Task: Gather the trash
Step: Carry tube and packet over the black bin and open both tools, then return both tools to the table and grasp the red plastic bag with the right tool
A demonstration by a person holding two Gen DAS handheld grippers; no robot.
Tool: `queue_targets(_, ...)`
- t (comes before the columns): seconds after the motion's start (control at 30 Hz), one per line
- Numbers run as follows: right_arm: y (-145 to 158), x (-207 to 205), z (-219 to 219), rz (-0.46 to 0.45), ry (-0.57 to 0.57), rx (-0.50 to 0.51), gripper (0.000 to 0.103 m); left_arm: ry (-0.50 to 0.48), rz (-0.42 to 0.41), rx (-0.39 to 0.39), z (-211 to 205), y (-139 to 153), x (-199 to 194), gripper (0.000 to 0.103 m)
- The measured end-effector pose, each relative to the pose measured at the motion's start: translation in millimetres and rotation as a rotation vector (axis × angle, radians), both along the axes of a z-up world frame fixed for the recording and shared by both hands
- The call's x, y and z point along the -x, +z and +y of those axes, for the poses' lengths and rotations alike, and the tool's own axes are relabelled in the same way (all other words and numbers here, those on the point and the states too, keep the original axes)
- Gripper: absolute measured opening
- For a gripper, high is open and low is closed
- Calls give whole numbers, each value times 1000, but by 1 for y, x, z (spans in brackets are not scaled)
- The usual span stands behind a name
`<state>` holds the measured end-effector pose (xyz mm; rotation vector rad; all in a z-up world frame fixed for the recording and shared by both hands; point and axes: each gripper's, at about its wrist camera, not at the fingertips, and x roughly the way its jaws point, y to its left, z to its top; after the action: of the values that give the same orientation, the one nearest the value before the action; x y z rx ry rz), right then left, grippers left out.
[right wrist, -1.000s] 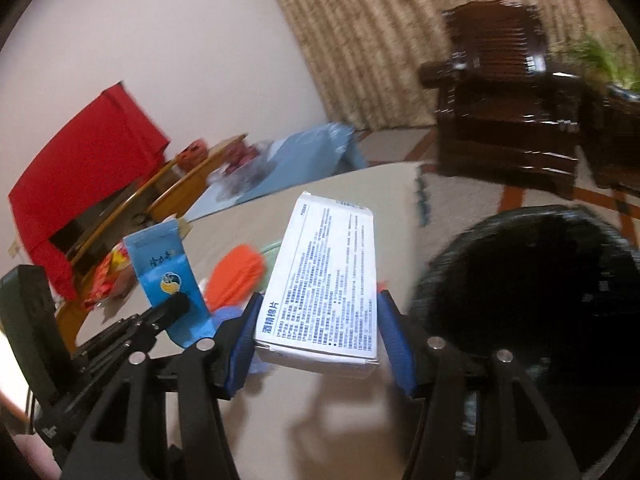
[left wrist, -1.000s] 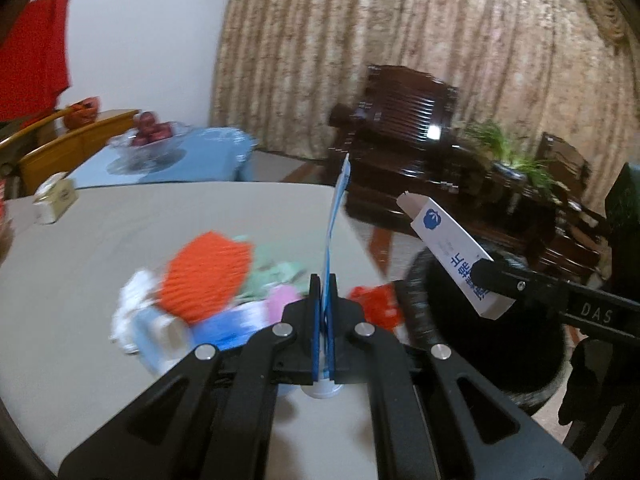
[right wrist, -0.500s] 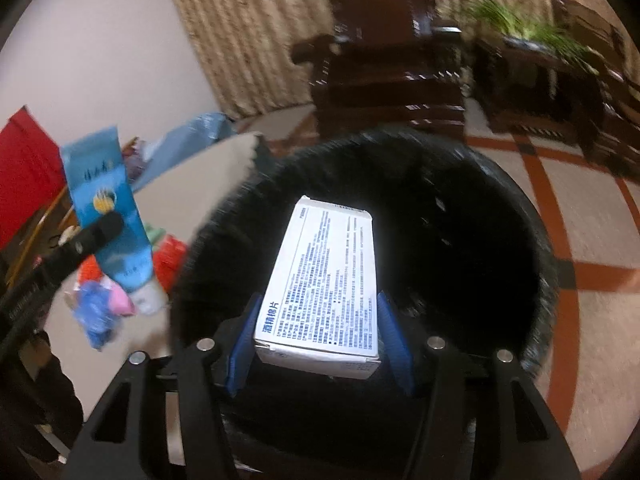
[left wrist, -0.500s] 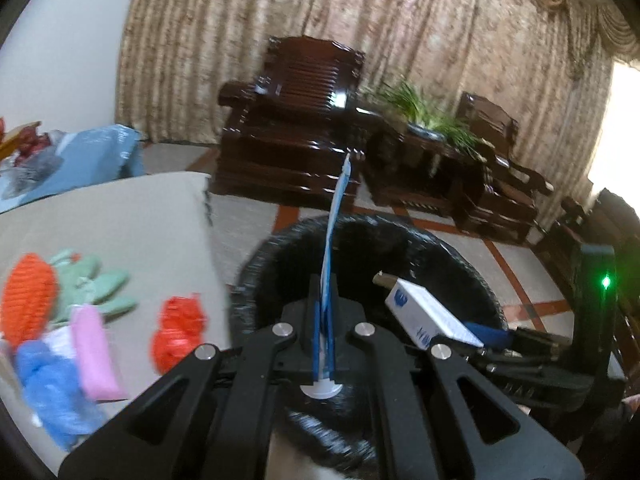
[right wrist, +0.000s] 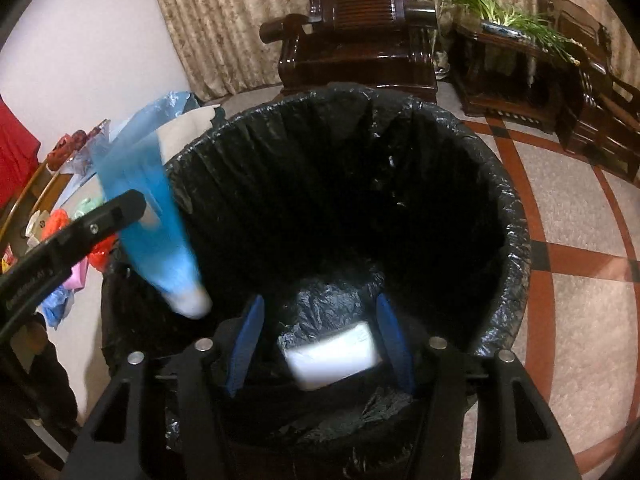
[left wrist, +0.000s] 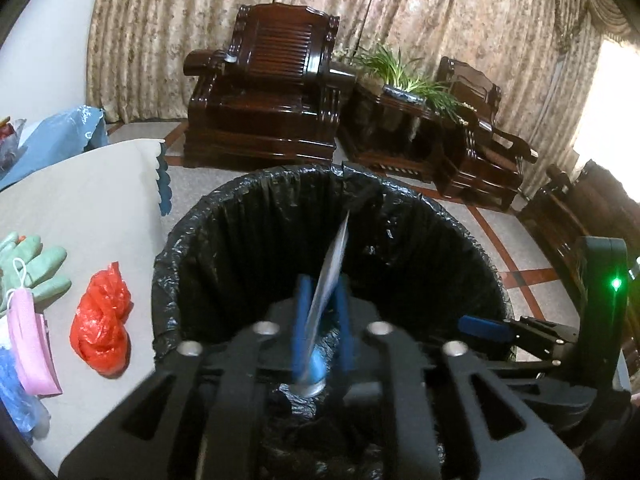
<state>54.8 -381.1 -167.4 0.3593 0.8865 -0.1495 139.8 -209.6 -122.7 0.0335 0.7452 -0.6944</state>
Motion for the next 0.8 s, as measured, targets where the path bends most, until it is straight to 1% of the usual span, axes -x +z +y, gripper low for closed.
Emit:
queue_targets(0.03,1,0,0,-4,-4,-3,64,6,3,5,2,0,0,31)
queue_targets(0.1,3,1,-1,-11,-8,-8,66,18,11,13,6,0,-1,32)
queue_targets(0.13,5,1,0,-17,-11,-8,70,22,13,15,9,1,0,33)
queue_targets(0.17,7,2,0,-24,-15,-8,74,27,15,16,11,2,0,36)
queue_targets(0.2,9,2,1,-32,-17,-9,76,35,14,19,15,4,0,38)
queue_targets(0.27,12,2,3,-42,-17,-7,84,57,4,23,26,9,1,48)
queue_targets(0.33,17,0,6,-59,-17,-6,89,89,-14,27,39,15,4,56)
queue_targets(0.4,22,-4,13,-76,-5,-10,90,120,-36,28,55,25,7,61)
queue_targets(0.43,25,-6,18,-85,2,-10,91,135,-52,24,63,28,9,66)
queue_targets(0.47,29,-8,23,-100,13,-11,93,156,-75,17,72,32,12,70)
queue_targets(0.57,39,-15,43,-140,51,-11,95,232,-137,-13,104,44,20,78)
queue_targets(0.8,58,-39,106,-241,195,-6,95,420,-182,-65,181,57,23,82)
